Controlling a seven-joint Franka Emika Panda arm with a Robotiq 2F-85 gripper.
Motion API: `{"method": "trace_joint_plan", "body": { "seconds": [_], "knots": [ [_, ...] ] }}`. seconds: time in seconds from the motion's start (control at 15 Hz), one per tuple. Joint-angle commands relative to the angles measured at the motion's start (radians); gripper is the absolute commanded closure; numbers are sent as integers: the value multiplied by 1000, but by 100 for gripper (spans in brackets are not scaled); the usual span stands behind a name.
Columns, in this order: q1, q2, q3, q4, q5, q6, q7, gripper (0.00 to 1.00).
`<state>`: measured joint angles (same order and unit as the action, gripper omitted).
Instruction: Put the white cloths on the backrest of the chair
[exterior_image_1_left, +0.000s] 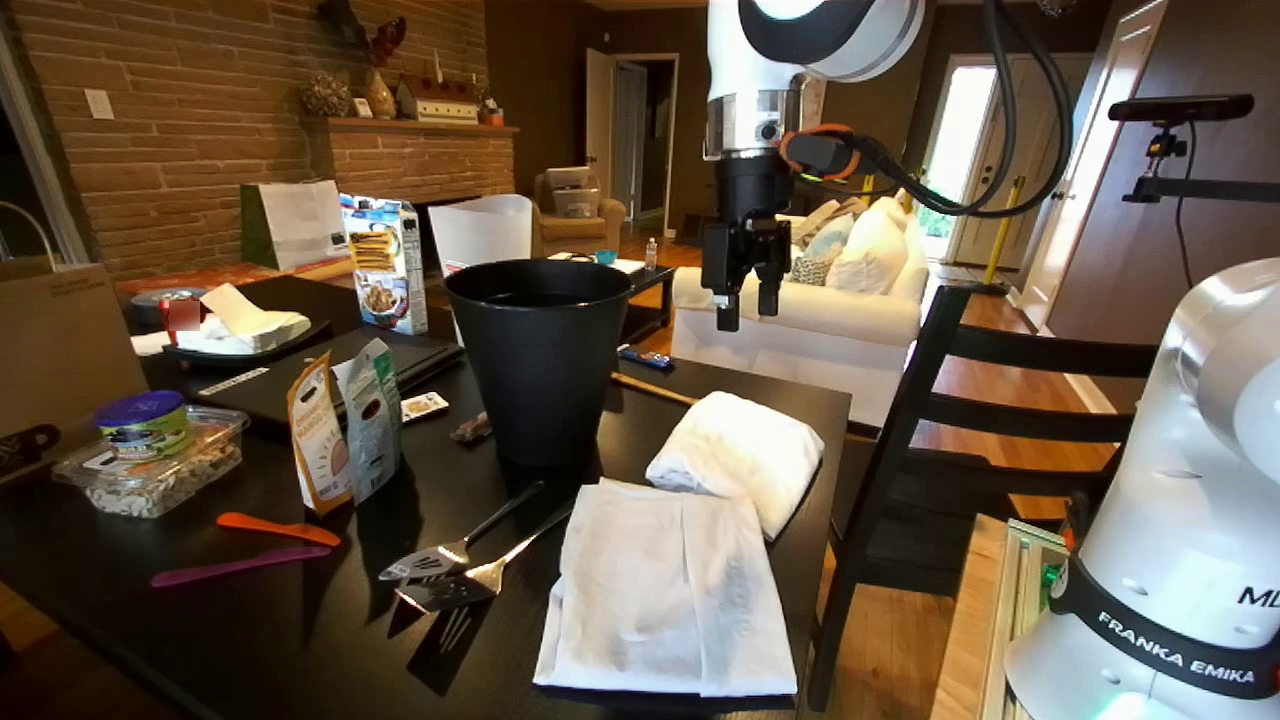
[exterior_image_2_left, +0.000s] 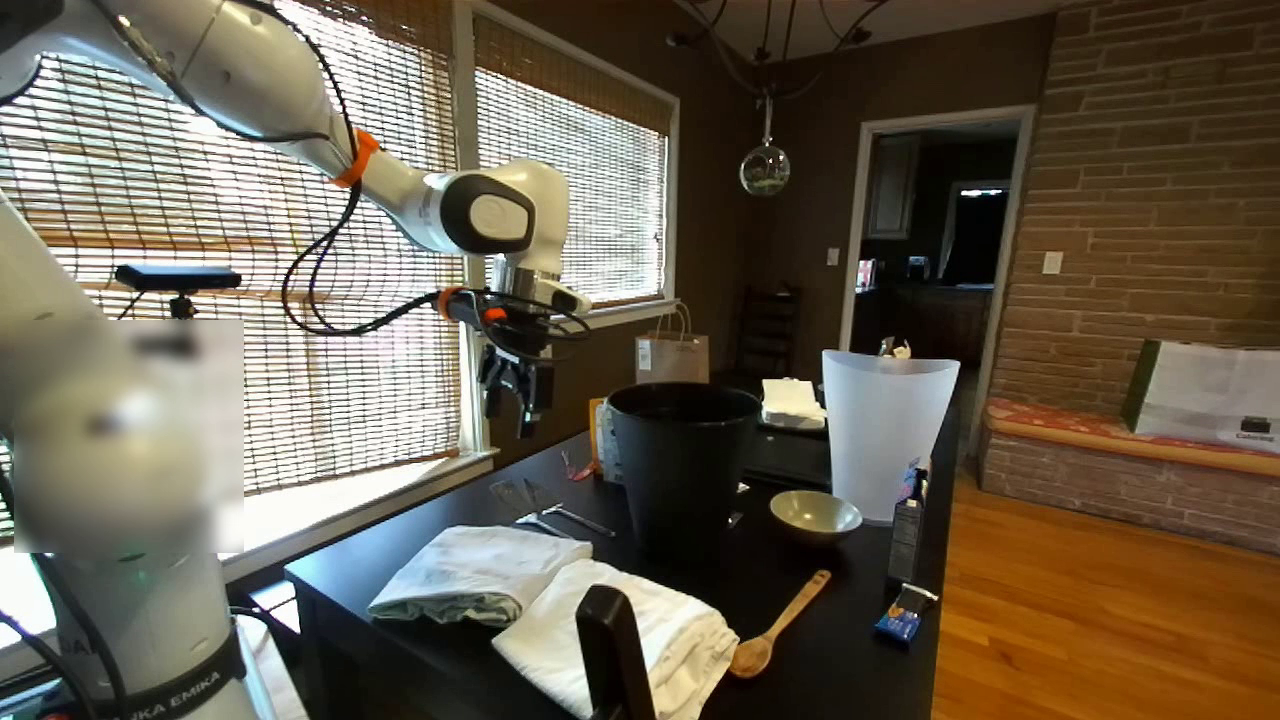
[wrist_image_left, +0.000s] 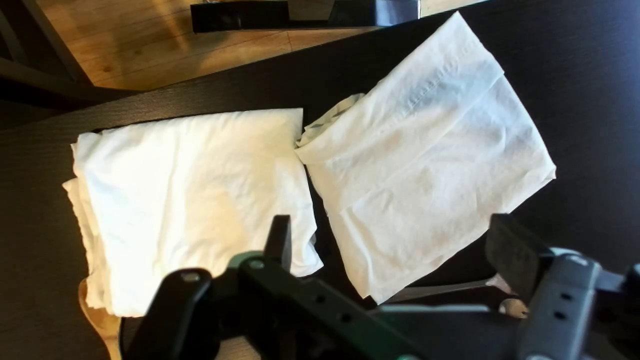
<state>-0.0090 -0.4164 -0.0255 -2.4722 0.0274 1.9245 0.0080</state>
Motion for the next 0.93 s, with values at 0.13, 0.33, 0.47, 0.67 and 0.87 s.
{"method": "trace_joint_plan", "body": {
  "seconds": [0.13, 0.33, 0.47, 0.67, 0.87],
  "knots": [
    [-3, 0, 3, 1, 1, -2, -1, 0],
    [-3, 0, 3, 1, 1, -2, -1, 0],
    [-3, 3, 2, 0, 1, -2, -10, 0],
    [2, 81, -18, -15, 9, 42, -109, 0],
    [16, 106, -38, -33, 48, 146, -187, 0]
  ]
}}
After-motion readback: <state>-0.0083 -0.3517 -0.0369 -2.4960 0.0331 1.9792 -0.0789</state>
